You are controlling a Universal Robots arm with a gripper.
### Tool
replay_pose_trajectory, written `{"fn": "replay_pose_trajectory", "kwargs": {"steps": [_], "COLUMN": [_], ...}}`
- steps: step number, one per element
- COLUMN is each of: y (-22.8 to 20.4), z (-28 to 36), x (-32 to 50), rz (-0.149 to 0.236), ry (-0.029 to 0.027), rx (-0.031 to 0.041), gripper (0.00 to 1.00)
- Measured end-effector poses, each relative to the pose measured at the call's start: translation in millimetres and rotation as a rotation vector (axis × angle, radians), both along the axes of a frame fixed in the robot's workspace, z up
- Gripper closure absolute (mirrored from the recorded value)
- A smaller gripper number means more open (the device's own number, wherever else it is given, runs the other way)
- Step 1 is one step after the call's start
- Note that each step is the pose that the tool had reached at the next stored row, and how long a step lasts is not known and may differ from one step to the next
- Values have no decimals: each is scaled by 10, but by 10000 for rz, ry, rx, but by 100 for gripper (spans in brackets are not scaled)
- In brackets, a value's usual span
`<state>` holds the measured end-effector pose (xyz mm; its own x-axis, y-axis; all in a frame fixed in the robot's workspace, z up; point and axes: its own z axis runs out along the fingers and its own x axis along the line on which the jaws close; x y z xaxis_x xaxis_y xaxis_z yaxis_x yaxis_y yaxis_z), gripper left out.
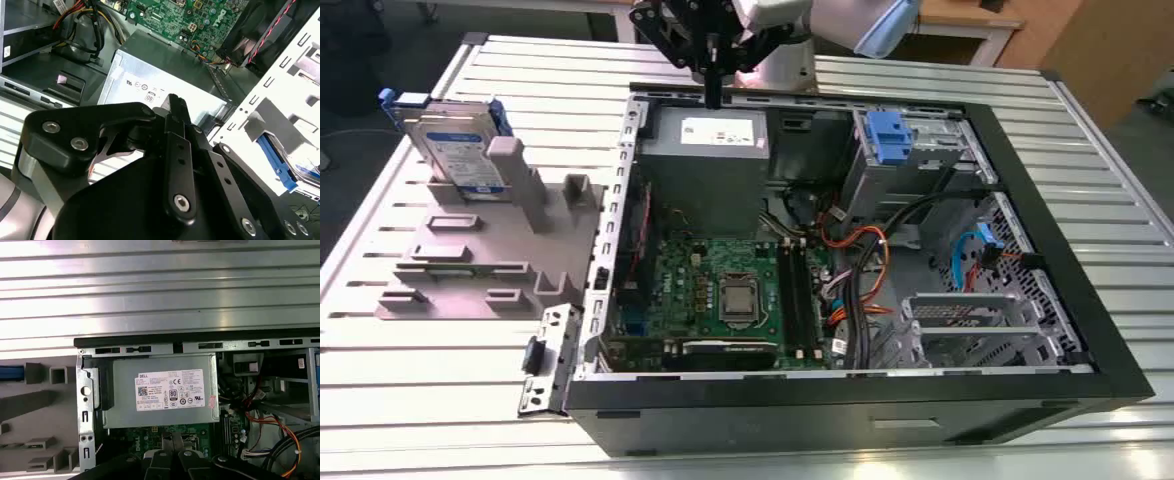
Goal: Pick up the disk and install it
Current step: 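Reach for the disk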
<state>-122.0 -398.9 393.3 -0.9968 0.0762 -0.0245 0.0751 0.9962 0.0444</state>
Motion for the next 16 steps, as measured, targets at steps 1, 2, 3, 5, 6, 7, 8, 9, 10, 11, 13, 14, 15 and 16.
{"fn": "replay_pose_trajectory", "kwargs": {"steps": [1,2,3,5,6,7,8,9,10,11,13,14,15,16], "y": [0,0,0,0,0,0,0,0,0,0,0,0,0,0], "z": [0,0,0,0,0,0,0,0,0,0,0,0,0,0], "x": [0,0,0,0,0,-2,-4,-7,-11,-17,-31,-40,-50,-62], "rz": [0,0,0,0,0,-1,-1,-1,-2,-1,-1,0,0,0], "ry": [0,0,0,0,0,0,0,0,0,0,0,0,0,0], "rx": [-1,0,0,0,-1,0,0,-1,0,0,0,-1,0,-1], "gripper": [89,89,89,89,89,89,89,89,89,89,89,89,89,89]}}
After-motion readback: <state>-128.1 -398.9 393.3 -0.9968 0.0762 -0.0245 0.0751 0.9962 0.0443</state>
